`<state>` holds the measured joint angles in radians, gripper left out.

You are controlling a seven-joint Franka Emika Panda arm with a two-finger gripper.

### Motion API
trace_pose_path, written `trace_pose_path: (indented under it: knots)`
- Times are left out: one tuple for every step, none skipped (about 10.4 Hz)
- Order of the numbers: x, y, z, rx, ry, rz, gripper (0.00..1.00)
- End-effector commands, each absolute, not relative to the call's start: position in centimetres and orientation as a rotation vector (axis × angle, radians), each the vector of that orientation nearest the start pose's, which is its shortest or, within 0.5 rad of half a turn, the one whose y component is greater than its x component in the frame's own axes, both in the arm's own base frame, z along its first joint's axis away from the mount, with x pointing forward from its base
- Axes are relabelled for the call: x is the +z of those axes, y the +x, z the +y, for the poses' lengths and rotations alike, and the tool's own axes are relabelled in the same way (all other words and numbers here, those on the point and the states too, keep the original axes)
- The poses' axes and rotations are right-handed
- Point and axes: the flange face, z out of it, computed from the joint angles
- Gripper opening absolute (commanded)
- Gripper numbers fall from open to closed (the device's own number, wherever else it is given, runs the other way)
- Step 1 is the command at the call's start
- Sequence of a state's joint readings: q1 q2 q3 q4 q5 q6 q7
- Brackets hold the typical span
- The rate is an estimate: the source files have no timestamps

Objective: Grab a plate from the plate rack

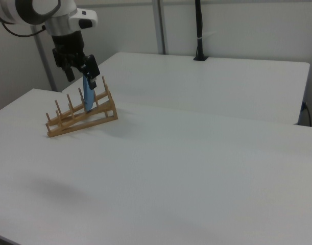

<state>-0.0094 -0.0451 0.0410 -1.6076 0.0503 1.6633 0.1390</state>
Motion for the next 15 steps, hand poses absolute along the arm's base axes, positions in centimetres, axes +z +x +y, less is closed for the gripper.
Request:
trace_pose_path:
  knots:
    - [62.9,55.3,3.0,-0.151,-3.073,-0.051,1.0]
    - [62.9,55.2,2.6,-0.145,-3.072,-0.2,1.0]
    - [62.7,54.8,2.4,-0.104,-3.066,-0.315,1.0]
    - [62.7,54.6,2.2,-0.081,-3.055,-0.432,1.0]
    - [62.7,54.6,2.1,-0.077,-3.04,-0.53,1.0]
    - [62.8,54.6,2.2,-0.079,-3.04,-0.548,1.0]
    - [62.9,54.7,2.3,-0.085,-3.046,-0.564,1.0]
    - [63.4,55.2,2.2,-0.117,-3.059,-0.597,1.0]
    - [63.9,56.1,2.5,-0.159,-3.061,-0.621,1.0]
    - [65.0,57.1,3.3,-0.297,-3.058,-0.597,1.0]
    - [65.7,58.2,5.7,-0.477,-3.047,-0.516,1.0]
    - [64.9,59.6,7.5,-0.561,-3.04,-0.348,1.0]
    - [63.9,61.0,9.7,-0.643,-3.042,-0.274,1.0]
    - [62.8,62.1,12.3,-0.736,-3.052,-0.254,1.0]
    - [61.4,63.0,14.6,-0.803,-3.057,-0.192,1.0]
